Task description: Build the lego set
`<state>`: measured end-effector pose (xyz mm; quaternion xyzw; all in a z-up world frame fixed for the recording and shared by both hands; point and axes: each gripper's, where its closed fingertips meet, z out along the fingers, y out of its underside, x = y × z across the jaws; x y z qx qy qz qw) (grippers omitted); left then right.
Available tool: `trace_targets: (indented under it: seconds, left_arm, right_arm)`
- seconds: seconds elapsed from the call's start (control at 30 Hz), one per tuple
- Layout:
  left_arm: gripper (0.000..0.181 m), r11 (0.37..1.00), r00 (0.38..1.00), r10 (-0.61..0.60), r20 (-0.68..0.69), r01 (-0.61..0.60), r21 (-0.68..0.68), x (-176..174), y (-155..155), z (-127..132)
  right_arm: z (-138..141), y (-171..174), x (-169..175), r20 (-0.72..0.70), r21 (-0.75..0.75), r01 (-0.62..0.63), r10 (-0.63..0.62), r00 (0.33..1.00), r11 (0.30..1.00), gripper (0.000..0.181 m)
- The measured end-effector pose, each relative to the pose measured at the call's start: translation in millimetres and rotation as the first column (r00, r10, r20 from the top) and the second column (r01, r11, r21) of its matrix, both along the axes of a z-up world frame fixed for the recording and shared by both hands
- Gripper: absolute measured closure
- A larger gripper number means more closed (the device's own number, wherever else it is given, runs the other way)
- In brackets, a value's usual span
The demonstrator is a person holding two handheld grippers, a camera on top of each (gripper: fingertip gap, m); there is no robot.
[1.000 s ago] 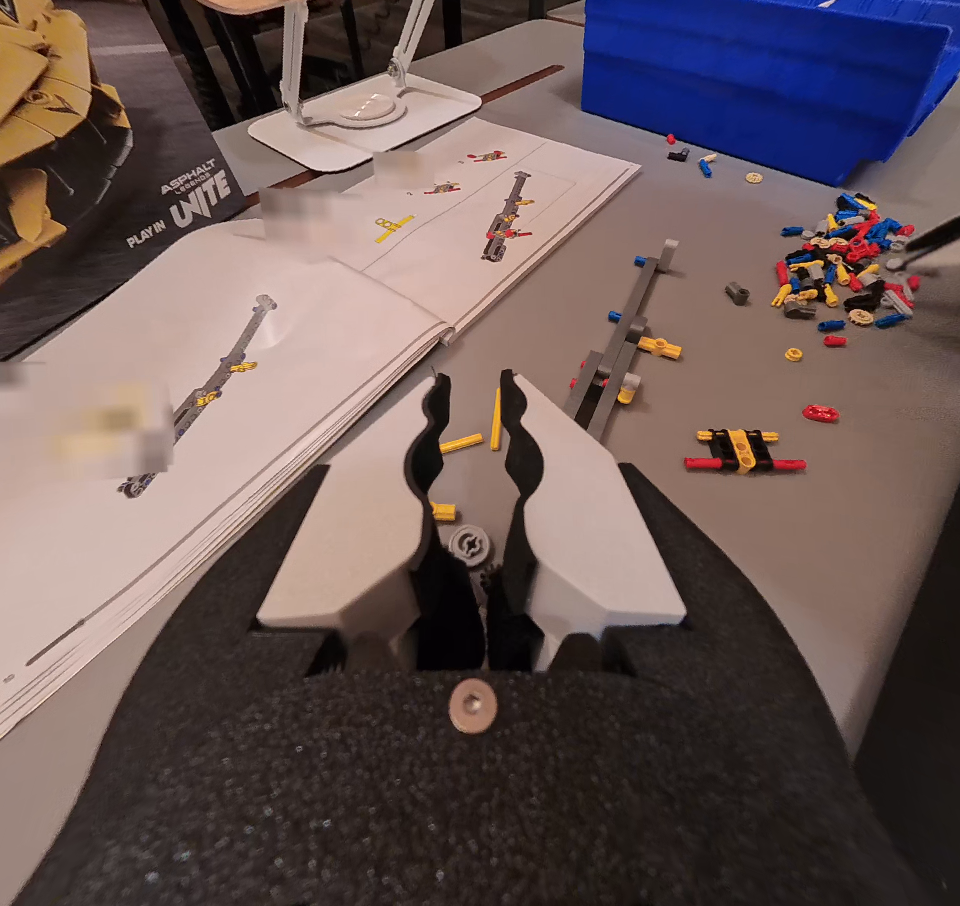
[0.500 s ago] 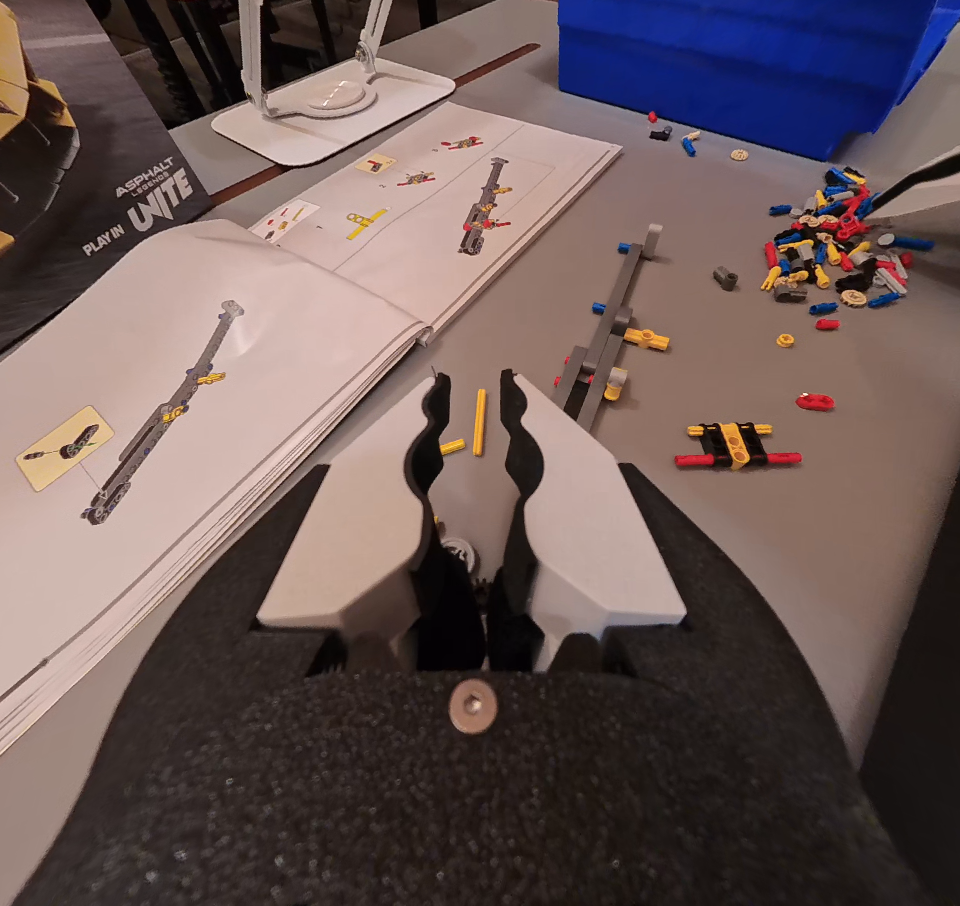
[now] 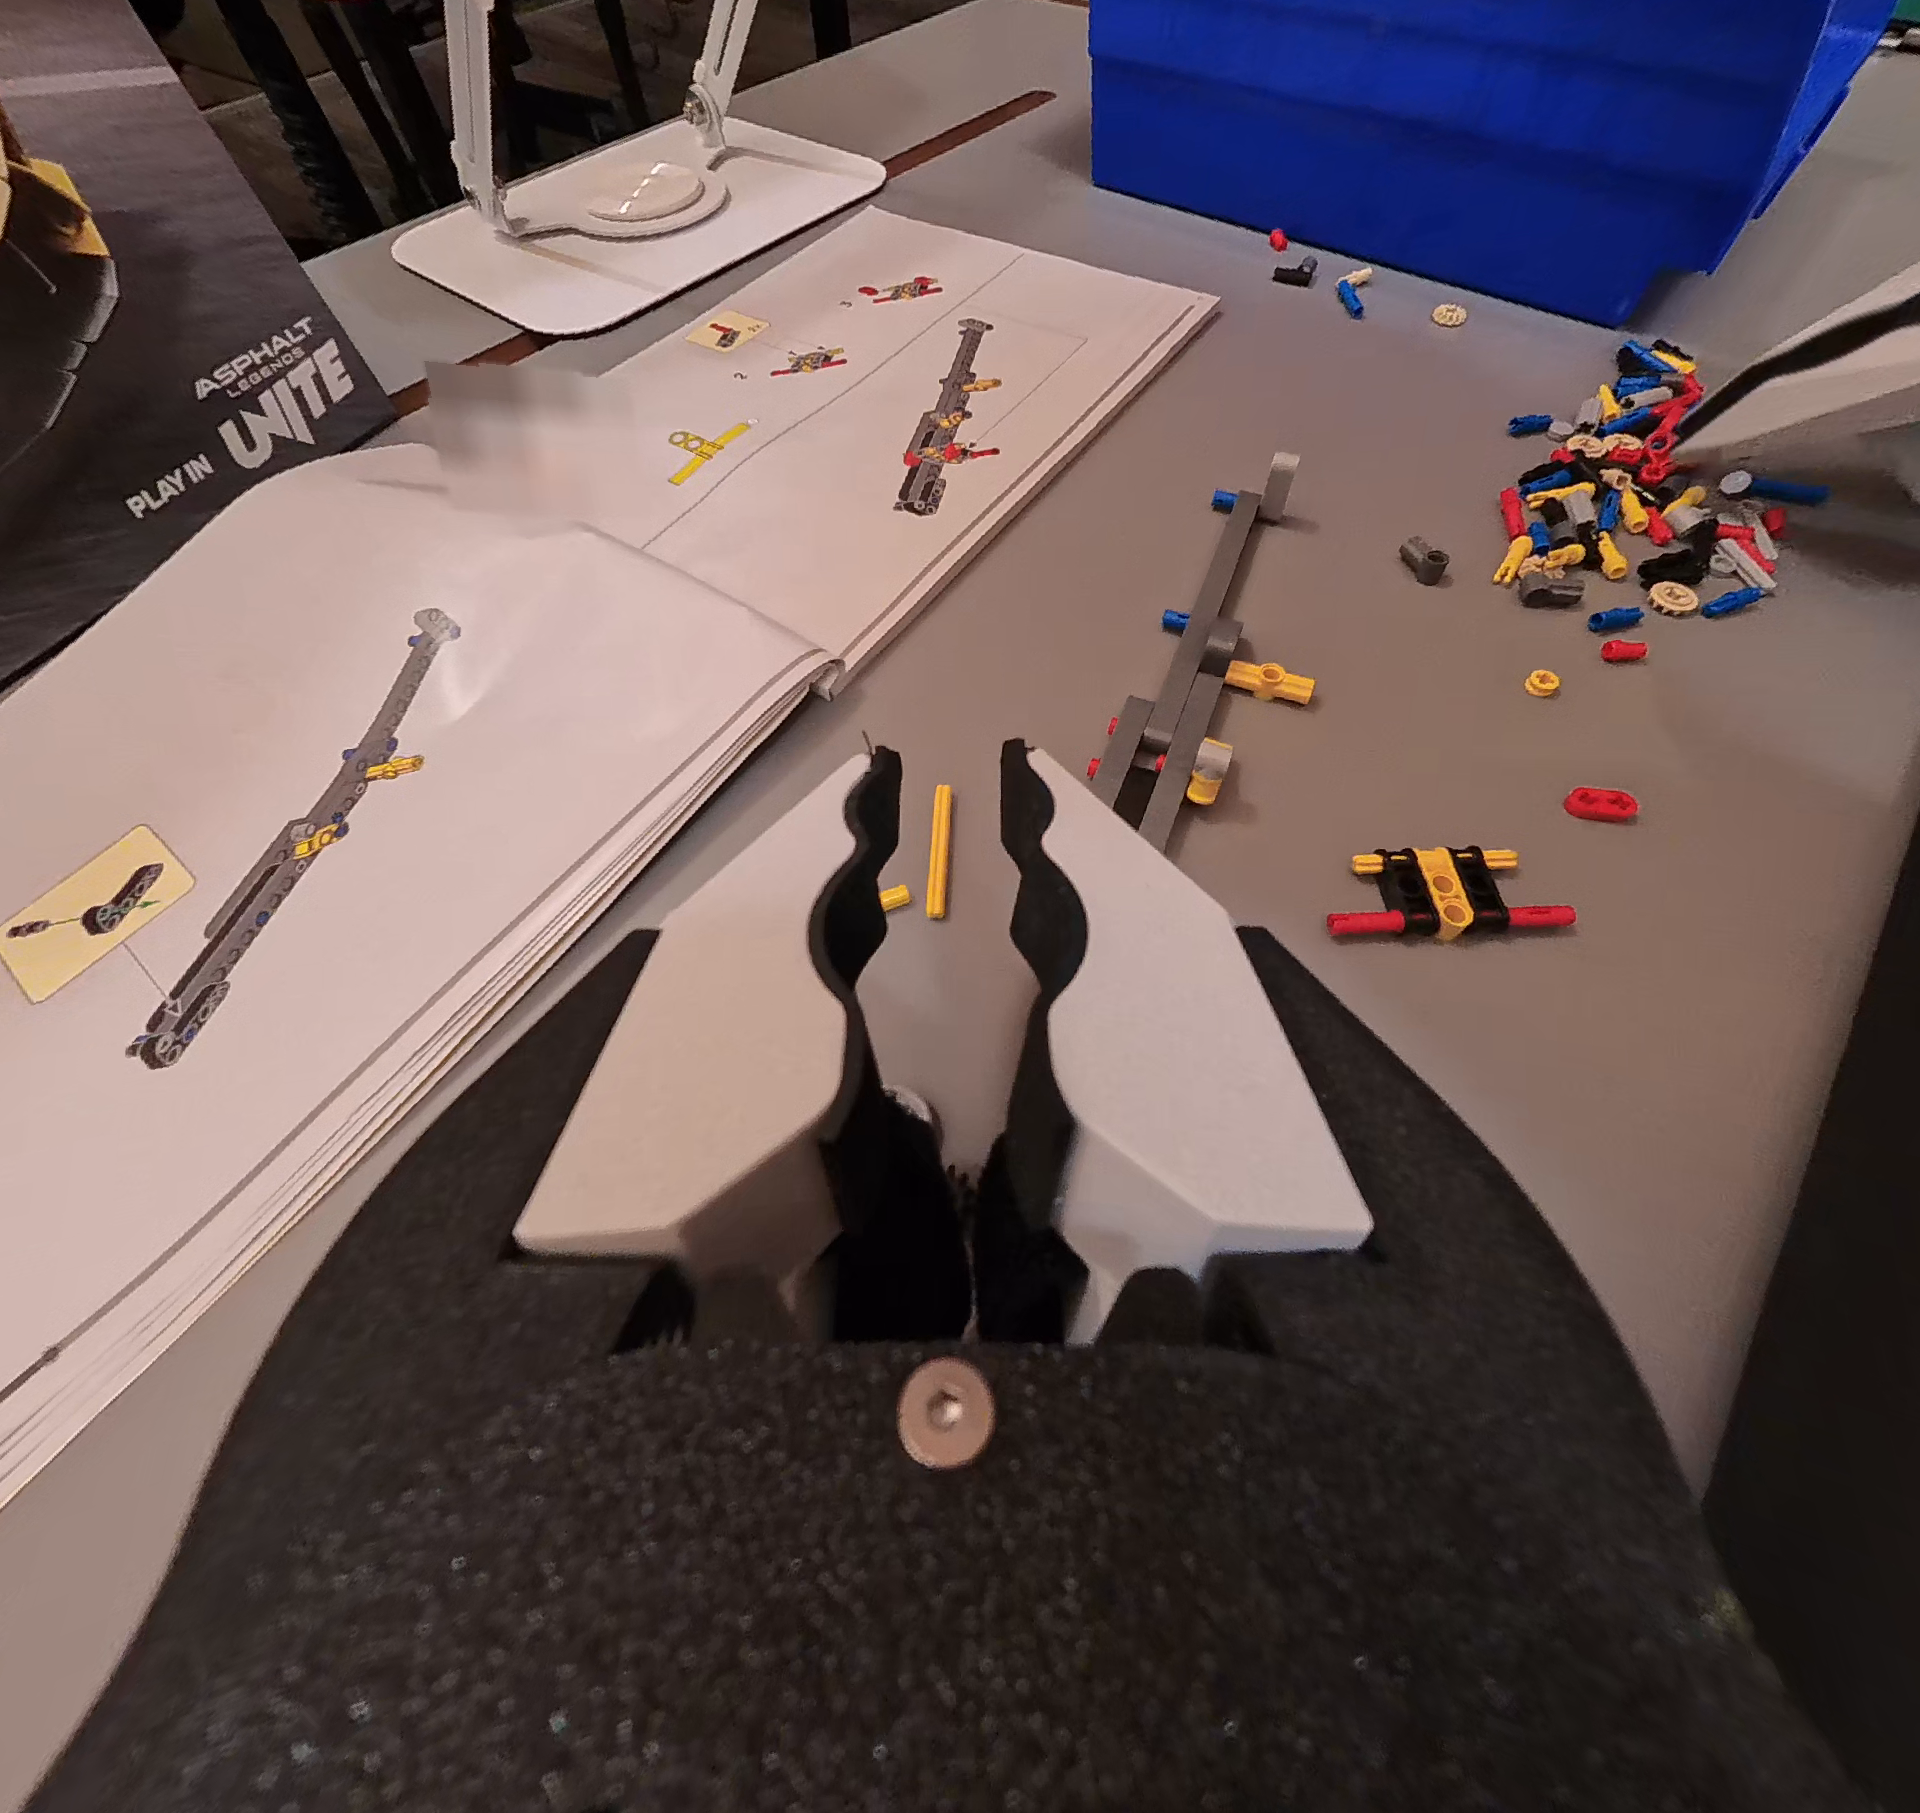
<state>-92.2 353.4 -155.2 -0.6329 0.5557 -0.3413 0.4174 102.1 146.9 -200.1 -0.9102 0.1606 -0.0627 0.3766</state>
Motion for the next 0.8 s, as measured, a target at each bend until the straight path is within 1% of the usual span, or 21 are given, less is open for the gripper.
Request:
trace_targets:
  seconds: [0.1, 0.17, 0.2, 0.3, 0.37, 0.43, 0.47, 0.57, 0.7, 0.8]
  left_arm:
    - [0.164, 1.0, 1.0, 0.001, 0.001, -0.001, -0.003, -0.6, 0.1, 0.4]
    - [0.164, 1.0, 1.0, 0.001, 0.005, -0.001, -0.001, -0.8, 0.1, 1.3]
    - [0.164, 1.0, 1.0, 0.002, 0.005, -0.002, 0.0, -0.9, 0.3, 1.5]
    - [0.164, 1.0, 1.0, 0.005, 0.005, -0.005, 0.002, -1.6, 0.9, 1.6]
    - [0.164, 1.0, 1.0, 0.006, 0.005, -0.006, 0.001, -1.8, 1.3, 1.4]
    - [0.164, 1.0, 1.0, 0.006, 0.004, -0.006, 0.0, -2.0, 1.1, 1.3]
    - [0.164, 1.0, 1.0, 0.006, 0.005, -0.006, 0.001, -2.0, 0.9, 1.5]
    - [0.164, 1.0, 1.0, -0.003, 0.007, 0.003, 0.0, -0.6, -1.3, 2.3]
    - [0.164, 1.0, 1.0, -0.01, 0.0, 0.01, 0.019, 1.2, -3.5, 1.6]
    - [0.164, 1.0, 1.0, -0.006, -0.01, 0.006, 0.028, 0.7, -2.4, -0.5]
  right_arm:
    - [-7.7, -0.5, 2.3, 0.019, -0.06, 0.006, -0.005, 1.0, 0.998, 0.165]
    - [-6.6, 0.7, 4.2, 0.039, -0.061, 0.007, -0.005, 0.999, 0.998, 0.169]
    - [-6.1, 0.5, 5.3, 0.045, -0.061, 0.011, -0.008, 0.999, 0.998, 0.174]
    - [1.7, -0.4, 9.8, 0.071, -0.019, 0.026, -0.024, 0.997, 1.0, 0.174]
    - [8.2, -10.5, 22.1, 0.134, -0.012, 0.061, -0.059, 0.989, 0.998, 0.175]
    - [10.9, -32.5, 42.7, 0.207, -0.047, 0.13, -0.118, 0.971, 0.99, 0.175]
    - [9.9, -41.6, 49.7, 0.208, -0.056, 0.151, -0.136, 0.969, 0.987, 0.175]
    - [1.2, -58.9, 61.0, 0.15, -0.065, 0.188, -0.176, 0.973, 0.98, 0.174]
    - [-6.4, -64.8, 66.3, 0.139, -0.073, 0.202, -0.19, 0.972, 0.977, 0.174]
    - [-9.4, -61.2, 64.2, 0.149, -0.071, 0.191, -0.179, 0.972, 0.979, 0.174]
